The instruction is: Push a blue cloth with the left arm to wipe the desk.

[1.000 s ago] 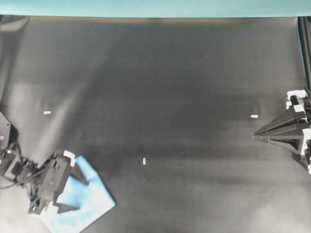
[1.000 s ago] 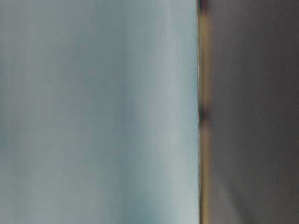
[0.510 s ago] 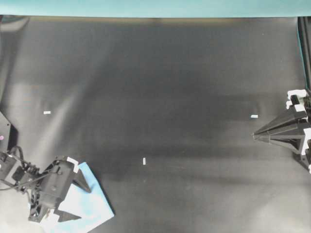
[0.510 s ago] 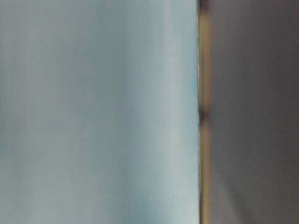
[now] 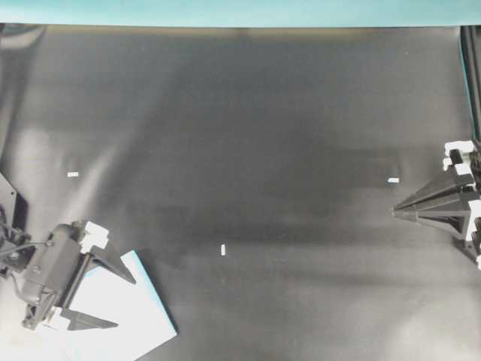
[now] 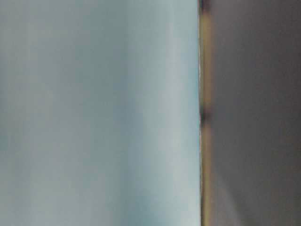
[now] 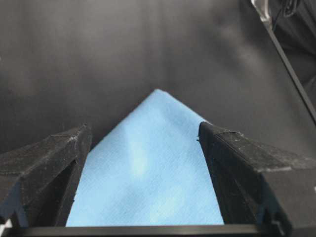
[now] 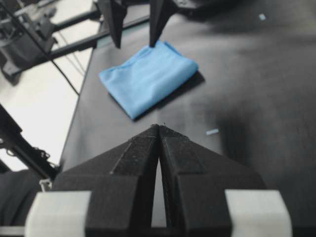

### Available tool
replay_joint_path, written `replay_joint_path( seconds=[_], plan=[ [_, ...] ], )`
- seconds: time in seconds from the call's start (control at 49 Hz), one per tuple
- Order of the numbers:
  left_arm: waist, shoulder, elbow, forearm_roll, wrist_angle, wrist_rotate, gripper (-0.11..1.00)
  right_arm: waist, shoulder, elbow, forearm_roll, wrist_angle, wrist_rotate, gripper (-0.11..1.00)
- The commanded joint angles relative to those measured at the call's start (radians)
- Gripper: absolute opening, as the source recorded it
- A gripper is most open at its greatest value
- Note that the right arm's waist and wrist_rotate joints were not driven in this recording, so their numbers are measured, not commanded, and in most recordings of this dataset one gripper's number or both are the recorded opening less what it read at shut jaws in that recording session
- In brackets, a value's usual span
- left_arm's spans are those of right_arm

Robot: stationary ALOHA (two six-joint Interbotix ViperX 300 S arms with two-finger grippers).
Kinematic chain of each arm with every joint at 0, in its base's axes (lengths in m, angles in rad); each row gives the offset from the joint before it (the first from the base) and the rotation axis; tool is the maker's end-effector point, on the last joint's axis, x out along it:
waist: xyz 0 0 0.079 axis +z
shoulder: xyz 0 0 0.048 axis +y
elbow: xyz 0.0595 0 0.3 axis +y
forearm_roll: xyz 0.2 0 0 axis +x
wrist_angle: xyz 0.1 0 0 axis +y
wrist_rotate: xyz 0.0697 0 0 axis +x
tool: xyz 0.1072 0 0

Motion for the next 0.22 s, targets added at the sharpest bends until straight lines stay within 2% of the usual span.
replay_joint_path(
  seconds=[0.0,0.204],
  plan=[
    [0.003,-0.011,-0.006,0.002,-0.008,-0.003,0.85,0.0,-0.017,0.011,0.002,0.005,0.0,0.0],
    [-0.006,-0.021,0.009,0.003,-0.006,-0.014,0.85,0.0,-0.135,0.051,0.002,0.152,0.002,0.0]
  ],
)
